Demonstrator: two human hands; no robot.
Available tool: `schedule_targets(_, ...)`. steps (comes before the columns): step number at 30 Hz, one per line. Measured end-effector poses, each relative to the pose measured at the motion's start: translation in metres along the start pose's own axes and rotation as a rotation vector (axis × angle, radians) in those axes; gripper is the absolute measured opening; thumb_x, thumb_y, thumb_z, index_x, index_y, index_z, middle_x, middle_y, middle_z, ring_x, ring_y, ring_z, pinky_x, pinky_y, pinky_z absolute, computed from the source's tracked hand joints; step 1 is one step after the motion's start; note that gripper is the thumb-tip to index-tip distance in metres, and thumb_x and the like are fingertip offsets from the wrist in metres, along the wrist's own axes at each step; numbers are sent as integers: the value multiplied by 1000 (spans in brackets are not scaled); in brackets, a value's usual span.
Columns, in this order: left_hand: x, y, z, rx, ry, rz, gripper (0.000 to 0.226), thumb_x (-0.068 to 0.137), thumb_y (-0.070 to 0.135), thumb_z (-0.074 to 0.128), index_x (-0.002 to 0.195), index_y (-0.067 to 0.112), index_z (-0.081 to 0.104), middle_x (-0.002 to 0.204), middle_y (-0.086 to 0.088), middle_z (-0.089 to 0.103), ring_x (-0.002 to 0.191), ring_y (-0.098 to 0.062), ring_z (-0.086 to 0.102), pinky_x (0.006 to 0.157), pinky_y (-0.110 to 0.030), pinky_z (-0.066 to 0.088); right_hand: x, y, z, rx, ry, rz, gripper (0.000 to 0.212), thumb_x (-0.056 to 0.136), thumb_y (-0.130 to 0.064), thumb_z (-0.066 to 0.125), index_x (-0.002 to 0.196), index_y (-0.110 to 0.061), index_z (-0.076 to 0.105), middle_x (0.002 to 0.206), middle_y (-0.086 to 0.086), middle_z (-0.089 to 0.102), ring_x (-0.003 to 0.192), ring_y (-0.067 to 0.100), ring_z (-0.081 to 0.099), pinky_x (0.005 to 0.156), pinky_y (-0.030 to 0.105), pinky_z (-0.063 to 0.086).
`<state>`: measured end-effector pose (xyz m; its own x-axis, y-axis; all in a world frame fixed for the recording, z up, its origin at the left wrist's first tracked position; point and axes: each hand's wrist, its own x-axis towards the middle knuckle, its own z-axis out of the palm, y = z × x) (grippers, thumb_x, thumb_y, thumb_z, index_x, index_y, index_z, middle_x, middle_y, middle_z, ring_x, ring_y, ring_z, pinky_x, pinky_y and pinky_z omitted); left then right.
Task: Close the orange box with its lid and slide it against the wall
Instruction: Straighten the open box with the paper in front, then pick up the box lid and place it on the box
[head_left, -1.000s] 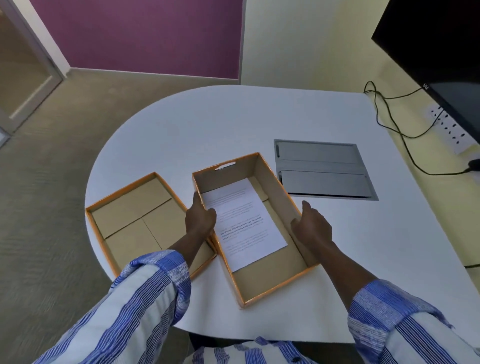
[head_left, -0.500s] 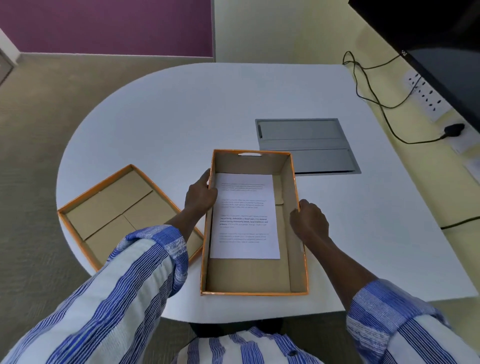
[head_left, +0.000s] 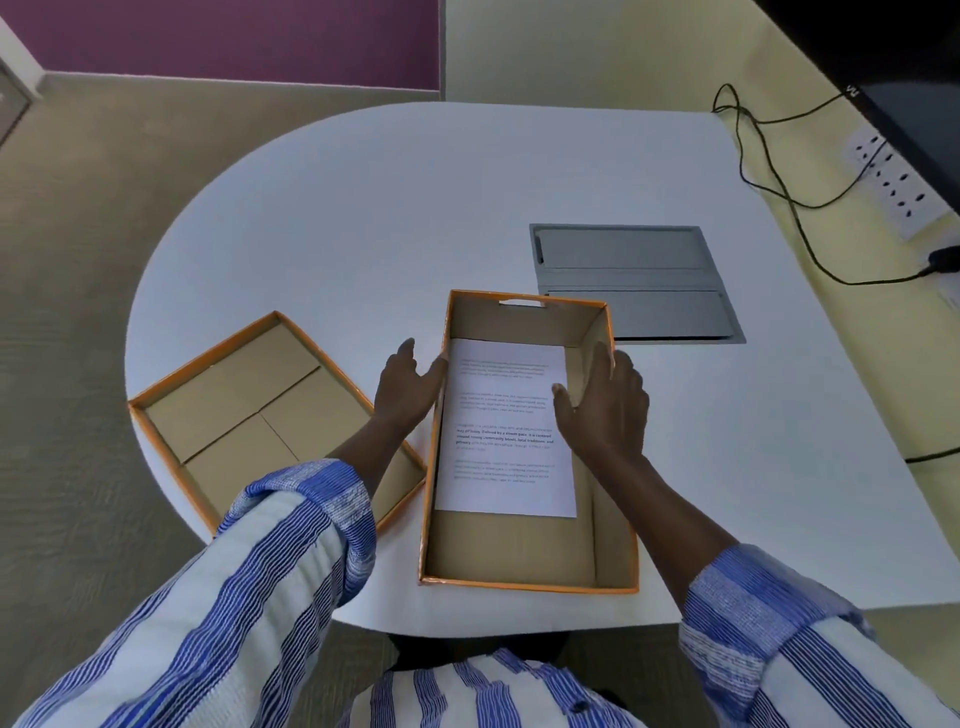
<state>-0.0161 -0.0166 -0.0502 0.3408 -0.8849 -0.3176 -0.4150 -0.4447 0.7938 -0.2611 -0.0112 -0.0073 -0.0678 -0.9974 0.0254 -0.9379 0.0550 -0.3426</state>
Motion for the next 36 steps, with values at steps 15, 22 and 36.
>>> schedule_targets(15,-15,-123,-120,125,324,-200,58,94,33,61,144,7,47,139,-19,51,125,-35,53,95,-39,45,-22,-190,78,140,-410,-597,79,94,-45,57,157,-10,24,163,21,22,150,36,23,117,49,31)
schedule_targets(22,-43,-177,-159,272,490,-397,65,89,30,66,144,3,44,140,-24,45,128,-45,44,102,-54,41,-37,-214,129,-53,-771,-434,93,94,-51,57,159,-9,6,167,18,4,150,38,21,115,50,33)
schedule_targets(36,-54,-204,-169,-85,442,-661,23,85,7,57,106,-1,56,104,-20,64,91,-34,62,73,-36,49,-37,-206,154,-142,-836,-385,88,91,-54,59,155,-7,20,165,17,15,144,39,33,109,51,41)
